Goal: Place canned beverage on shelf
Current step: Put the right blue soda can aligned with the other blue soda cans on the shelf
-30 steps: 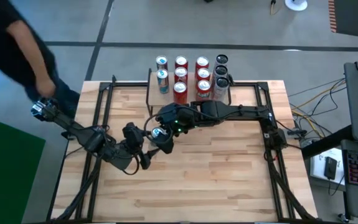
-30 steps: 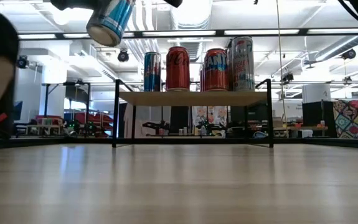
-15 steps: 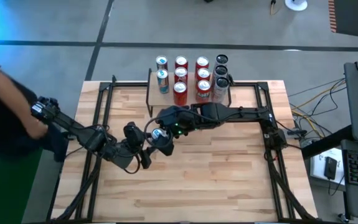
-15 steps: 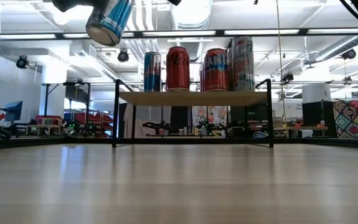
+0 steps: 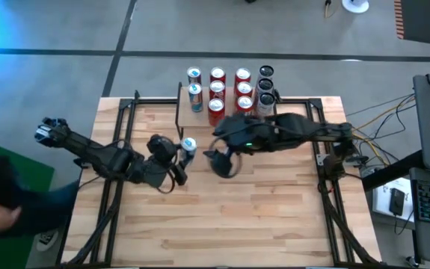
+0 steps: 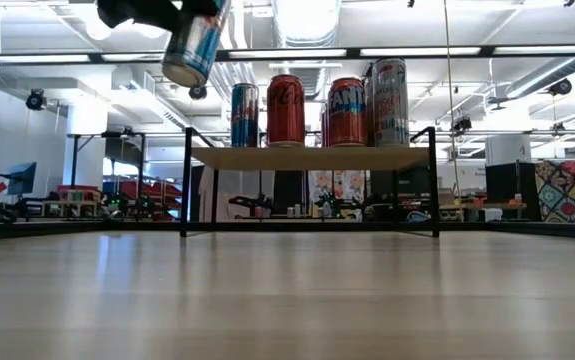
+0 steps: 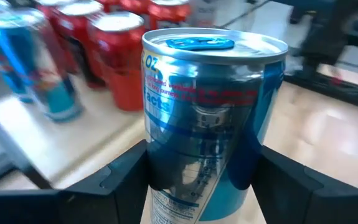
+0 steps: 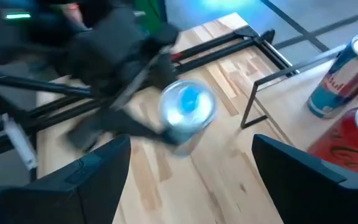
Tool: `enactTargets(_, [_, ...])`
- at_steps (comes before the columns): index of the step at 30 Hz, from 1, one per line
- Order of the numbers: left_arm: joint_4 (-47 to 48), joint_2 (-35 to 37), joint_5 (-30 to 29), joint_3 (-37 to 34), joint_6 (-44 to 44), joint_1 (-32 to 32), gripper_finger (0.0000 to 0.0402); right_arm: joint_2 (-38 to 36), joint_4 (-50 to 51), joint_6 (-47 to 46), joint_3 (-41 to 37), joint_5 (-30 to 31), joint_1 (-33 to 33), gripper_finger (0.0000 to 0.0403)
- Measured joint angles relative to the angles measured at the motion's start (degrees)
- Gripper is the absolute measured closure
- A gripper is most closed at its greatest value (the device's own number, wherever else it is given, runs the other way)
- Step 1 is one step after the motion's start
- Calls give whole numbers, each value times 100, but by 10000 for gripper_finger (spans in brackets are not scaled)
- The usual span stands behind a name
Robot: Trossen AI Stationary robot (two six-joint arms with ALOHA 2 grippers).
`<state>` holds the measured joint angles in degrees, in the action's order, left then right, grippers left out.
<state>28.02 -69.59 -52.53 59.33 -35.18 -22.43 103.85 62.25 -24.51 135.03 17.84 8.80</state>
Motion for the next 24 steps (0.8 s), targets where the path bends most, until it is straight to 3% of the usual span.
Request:
enactTargets(4, [-269, 32, 18, -24, 596, 501, 177, -320, 319, 117, 2, 246, 103, 78])
enactTargets(7, [-919, 103, 423, -189, 1234, 945, 177, -406, 547, 143, -11, 625, 145, 77])
enactTargets(14, [-2694, 535, 1961, -1034, 2399, 2284, 177, -432, 1279, -185, -20, 1182, 150, 77])
enactTargets(18, [-3851, 813, 3213, -1643, 2967, 3216, 177, -439, 1947, -786, -20, 1518, 148, 77])
enactTargets(21, [-4712, 840, 4202, -2025, 3062, 3927, 177, -475, 2189, -988, -22, 1793, 146, 77])
enactTargets(24, [-5123, 750, 4723, -2296, 3067, 4473, 175, -550, 2147, -1019, -22, 2022, 131, 77])
